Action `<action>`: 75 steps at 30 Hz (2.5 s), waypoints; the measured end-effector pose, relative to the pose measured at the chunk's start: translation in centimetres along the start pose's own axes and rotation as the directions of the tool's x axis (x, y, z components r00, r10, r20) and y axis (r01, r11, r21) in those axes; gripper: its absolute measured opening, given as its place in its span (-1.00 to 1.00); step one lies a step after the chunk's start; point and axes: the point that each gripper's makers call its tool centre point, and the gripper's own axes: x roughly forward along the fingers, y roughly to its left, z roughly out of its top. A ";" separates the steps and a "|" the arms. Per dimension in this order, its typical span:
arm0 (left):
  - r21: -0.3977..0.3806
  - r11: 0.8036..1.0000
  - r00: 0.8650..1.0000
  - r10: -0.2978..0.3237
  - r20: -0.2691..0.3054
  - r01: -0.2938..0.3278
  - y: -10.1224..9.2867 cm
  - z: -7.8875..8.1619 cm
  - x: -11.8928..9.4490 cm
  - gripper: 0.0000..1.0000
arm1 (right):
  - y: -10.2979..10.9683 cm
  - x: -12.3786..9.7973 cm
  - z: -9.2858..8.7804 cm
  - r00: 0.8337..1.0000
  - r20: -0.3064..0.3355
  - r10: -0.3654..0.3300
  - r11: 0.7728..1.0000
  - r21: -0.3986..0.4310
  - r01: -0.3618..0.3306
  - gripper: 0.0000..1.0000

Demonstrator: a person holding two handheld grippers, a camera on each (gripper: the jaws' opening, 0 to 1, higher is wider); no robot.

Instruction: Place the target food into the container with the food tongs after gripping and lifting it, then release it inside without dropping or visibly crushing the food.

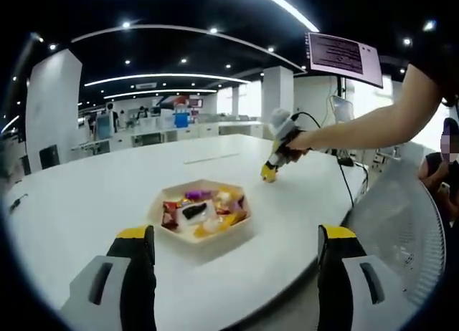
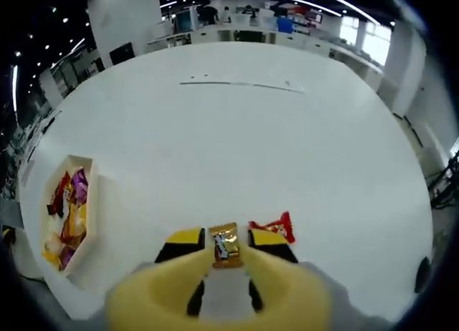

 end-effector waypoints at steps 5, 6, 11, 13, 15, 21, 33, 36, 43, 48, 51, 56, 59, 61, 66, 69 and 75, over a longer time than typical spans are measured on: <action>-0.002 1.000 1.000 0.000 0.000 0.000 0.0 0.0 0.0 0.82 | 0.2 0.0 0.1 1.000 0.001 0.000 1.000 -0.023 0.000 -0.60; -0.001 1.000 1.000 0.000 -0.001 0.000 0.0 0.0 0.0 0.82 | 0.2 0.0 0.2 1.000 0.002 0.003 1.000 -0.020 -0.003 -0.60; -0.001 1.000 1.000 -0.002 -0.003 0.002 0.0 -0.1 0.0 0.82 | 0.5 -0.8 0.9 1.000 0.016 0.009 1.000 -0.025 -0.008 -0.59; -0.001 1.000 1.000 -0.002 -0.002 0.002 0.0 0.0 0.0 0.82 | 0.6 -1.1 1.2 1.000 0.018 0.012 1.000 -0.027 -0.012 -0.59; -0.002 1.000 1.000 -0.003 0.000 0.003 0.0 0.0 0.0 0.82 | 0.8 -1.9 1.8 0.999 0.030 0.014 0.999 -0.030 -0.014 -0.58; -0.004 1.000 1.000 -0.003 0.002 0.003 0.0 0.0 0.0 0.81 | 2.0 -4.5 4.1 0.996 0.085 0.023 0.999 -0.047 -0.019 -0.58; -0.003 1.000 1.000 -0.009 0.013 0.009 -0.1 0.2 -0.1 0.79 | 5.1 -7.3 6.0 0.986 0.155 0.060 0.996 -0.067 -0.050 -0.57; -0.004 1.000 1.000 -0.010 0.016 0.010 -0.1 0.2 -0.1 0.79 | 6.4 -7.3 6.1 0.984 0.159 0.076 0.995 -0.074 -0.065 -0.56; -0.006 1.000 1.000 -0.008 0.025 0.008 0.0 0.3 -0.1 0.79 | 11.5 -6.9 6.8 0.977 0.155 0.149 0.982 -0.141 -0.127 -0.56; -0.007 1.000 1.000 -0.007 0.026 0.007 0.0 0.3 -0.1 0.79 | 16.4 -7.3 7.3 0.959 0.157 0.235 0.959 -0.197 -0.203 -0.56; -0.006 1.000 1.000 -0.004 0.025 0.005 0.0 0.3 -0.1 0.79 | 19.1 -7.2 7.5 0.948 0.153 0.278 0.944 -0.223 -0.241 -0.56; -0.007 1.000 1.000 -0.002 0.026 0.002 0.0 0.3 -0.1 0.79 | 21.1 -7.1 7.3 0.941 0.138 0.308 0.930 -0.251 -0.268 -0.56; -0.007 1.000 1.000 -0.001 0.025 0.001 0.0 0.3 -0.1 0.79 | 21.8 -7.2 7.3 0.938 0.133 0.320 0.924 -0.263 -0.278 -0.56; -0.008 1.000 1.000 -0.001 0.026 0.001 0.0 0.3 -0.1 0.79 | 22.0 -7.2 7.4 0.937 0.133 0.323 0.922 -0.268 -0.280 -0.56; -0.007 1.000 1.000 -0.002 0.024 0.002 0.0 0.3 -0.2 0.79 | 23.0 -7.5 7.8 0.922 0.146 0.357 0.913 -0.262 -0.312 -0.47; -0.007 1.000 1.000 -0.001 0.023 0.001 0.0 0.2 -0.2 0.78 | 23.2 -7.6 7.8 0.921 0.145 0.363 0.910 -0.270 -0.316 -0.42; -0.008 1.000 1.000 -0.003 0.020 0.003 0.0 0.2 -0.2 0.78 | 22.5 -7.8 7.7 0.922 0.153 0.354 0.911 -0.280 -0.303 -0.39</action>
